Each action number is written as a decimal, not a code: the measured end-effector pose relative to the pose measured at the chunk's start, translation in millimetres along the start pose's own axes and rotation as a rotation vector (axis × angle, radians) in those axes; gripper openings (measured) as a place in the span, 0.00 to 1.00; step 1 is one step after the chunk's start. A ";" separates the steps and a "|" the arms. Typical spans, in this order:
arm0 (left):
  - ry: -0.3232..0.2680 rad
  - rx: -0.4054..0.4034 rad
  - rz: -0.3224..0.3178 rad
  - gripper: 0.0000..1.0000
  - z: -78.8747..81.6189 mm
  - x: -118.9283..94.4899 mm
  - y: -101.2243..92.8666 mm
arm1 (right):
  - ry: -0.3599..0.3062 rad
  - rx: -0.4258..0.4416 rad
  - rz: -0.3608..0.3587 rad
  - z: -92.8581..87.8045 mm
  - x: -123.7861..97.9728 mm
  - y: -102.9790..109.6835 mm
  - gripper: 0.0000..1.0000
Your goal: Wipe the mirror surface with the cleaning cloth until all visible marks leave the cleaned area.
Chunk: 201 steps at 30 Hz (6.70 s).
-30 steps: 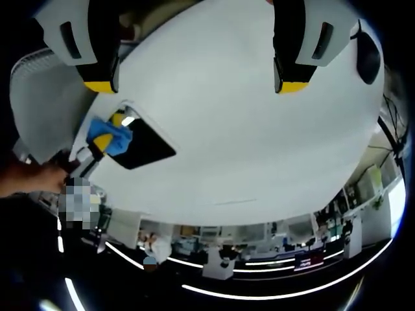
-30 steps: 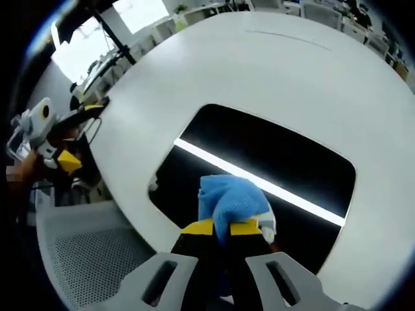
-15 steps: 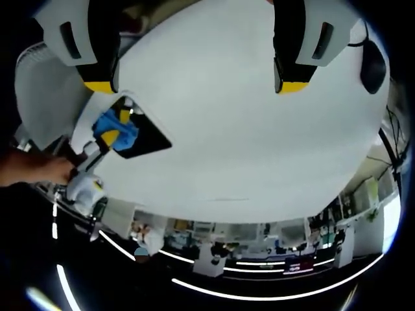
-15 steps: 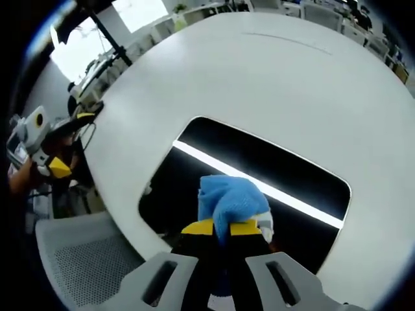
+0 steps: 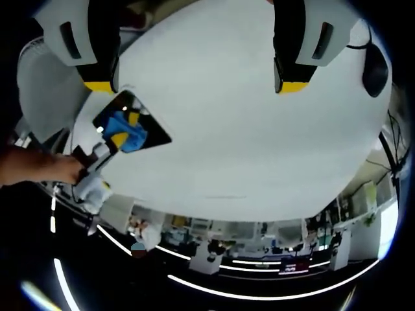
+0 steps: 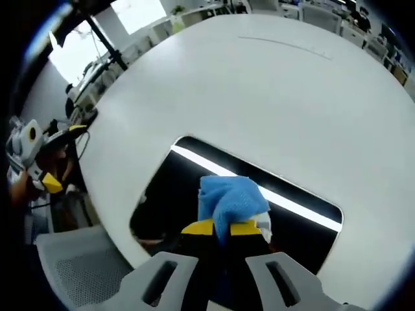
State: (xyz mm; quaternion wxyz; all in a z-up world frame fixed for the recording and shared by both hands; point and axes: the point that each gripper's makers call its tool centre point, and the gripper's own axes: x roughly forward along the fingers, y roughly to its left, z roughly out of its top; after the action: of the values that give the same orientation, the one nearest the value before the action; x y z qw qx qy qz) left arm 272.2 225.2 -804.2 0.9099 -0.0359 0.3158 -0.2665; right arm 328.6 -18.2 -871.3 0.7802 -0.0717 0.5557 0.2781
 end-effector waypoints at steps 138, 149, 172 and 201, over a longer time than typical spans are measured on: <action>-0.017 0.049 0.004 0.99 8.4 8.0 -20.3 | -0.116 0.143 -0.021 -37.6 -21.6 -26.7 0.00; -0.001 0.093 -0.018 0.99 1.3 11.6 -20.6 | -0.118 0.140 -0.005 -54.1 -26.0 -15.3 0.00; 0.008 0.137 -0.039 0.99 4.5 19.2 -26.6 | -0.083 0.212 0.054 -88.5 -35.2 4.7 0.00; 0.001 0.108 -0.012 0.99 5.7 26.0 -39.1 | -0.074 0.175 0.099 -97.0 -38.6 9.7 0.00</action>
State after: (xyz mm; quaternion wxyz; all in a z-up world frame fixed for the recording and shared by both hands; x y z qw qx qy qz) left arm 274.6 178.0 -805.0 0.9087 0.0116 0.3011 -0.2888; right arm 234.6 -64.7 -870.5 0.7889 0.0345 0.5513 0.2694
